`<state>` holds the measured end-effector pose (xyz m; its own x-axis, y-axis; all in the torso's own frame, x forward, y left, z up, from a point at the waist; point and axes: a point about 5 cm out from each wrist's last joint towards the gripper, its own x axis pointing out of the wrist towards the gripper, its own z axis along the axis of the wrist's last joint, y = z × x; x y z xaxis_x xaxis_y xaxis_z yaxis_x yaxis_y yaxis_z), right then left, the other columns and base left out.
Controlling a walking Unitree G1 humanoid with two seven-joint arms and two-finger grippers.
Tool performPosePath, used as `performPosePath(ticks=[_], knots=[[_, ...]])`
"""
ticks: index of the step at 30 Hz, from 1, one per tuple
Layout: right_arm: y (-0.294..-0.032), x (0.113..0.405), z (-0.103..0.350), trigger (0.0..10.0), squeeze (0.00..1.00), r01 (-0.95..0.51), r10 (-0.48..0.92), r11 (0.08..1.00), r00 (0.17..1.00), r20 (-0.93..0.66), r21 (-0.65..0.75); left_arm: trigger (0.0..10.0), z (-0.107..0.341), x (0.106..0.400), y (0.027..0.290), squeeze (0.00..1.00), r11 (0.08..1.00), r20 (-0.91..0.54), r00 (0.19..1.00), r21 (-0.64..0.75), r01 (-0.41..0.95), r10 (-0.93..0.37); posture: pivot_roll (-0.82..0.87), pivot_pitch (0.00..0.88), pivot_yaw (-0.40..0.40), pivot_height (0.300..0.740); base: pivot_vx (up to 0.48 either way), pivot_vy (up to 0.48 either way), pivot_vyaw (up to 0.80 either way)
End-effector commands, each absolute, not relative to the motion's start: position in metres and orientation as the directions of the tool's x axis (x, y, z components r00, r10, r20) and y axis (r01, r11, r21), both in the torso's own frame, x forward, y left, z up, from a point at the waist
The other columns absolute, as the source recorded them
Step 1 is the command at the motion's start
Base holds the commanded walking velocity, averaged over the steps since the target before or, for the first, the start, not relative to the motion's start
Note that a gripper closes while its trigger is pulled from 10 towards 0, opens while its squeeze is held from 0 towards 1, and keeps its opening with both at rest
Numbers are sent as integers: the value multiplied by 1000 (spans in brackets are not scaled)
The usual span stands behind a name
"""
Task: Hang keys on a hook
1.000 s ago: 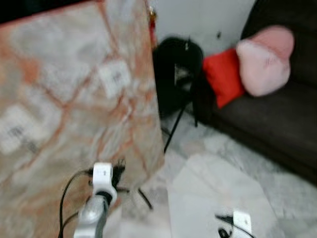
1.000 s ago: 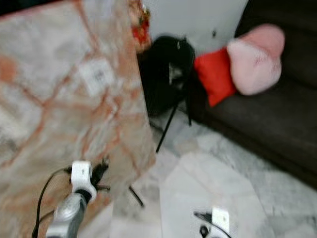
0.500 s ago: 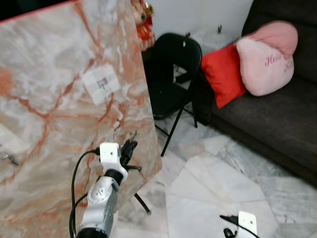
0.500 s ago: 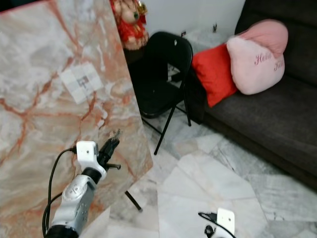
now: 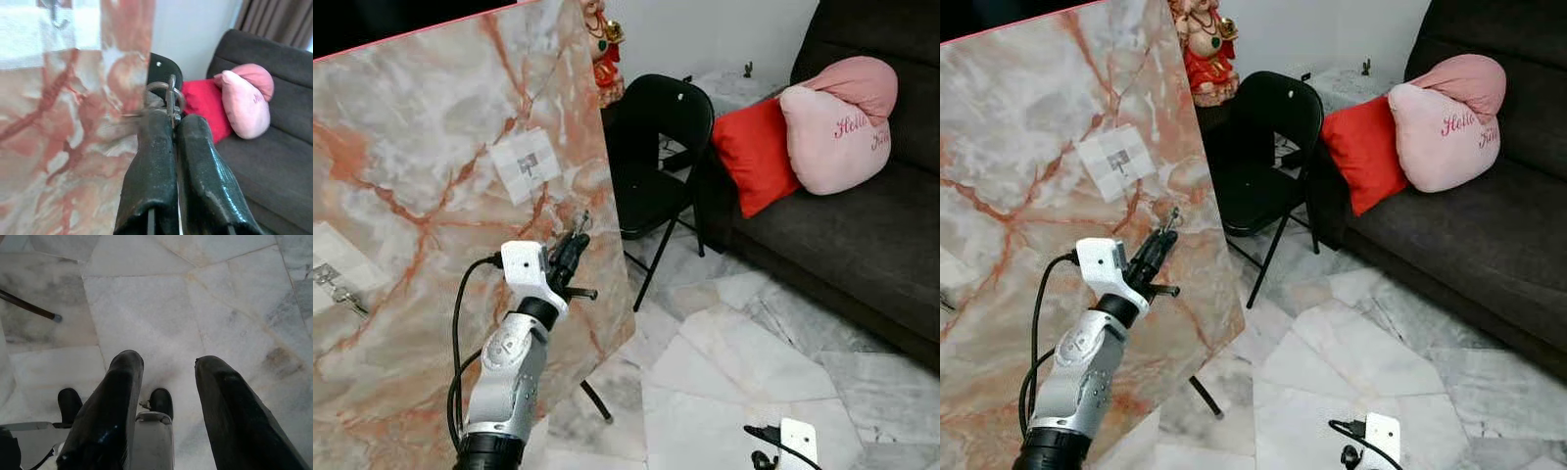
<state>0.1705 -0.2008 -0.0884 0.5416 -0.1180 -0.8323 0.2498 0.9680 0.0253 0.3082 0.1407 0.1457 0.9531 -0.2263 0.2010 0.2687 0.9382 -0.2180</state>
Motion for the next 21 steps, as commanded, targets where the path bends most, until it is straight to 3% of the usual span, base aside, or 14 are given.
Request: performPosePath(ticks=[1,21], knots=[[-198,172,-88,10000,0,242,-113,970,549,-828,28,10000,164,311,141,0,936,255,944,-225,270,-210,-11,7,67,740,0,0,0],[-199,173,-88,10000,0,233,-112,972,550,-828,24,10000,197,322,151,0,965,299,954,-252,79,0,-16,7,63,740,0,0,0]])
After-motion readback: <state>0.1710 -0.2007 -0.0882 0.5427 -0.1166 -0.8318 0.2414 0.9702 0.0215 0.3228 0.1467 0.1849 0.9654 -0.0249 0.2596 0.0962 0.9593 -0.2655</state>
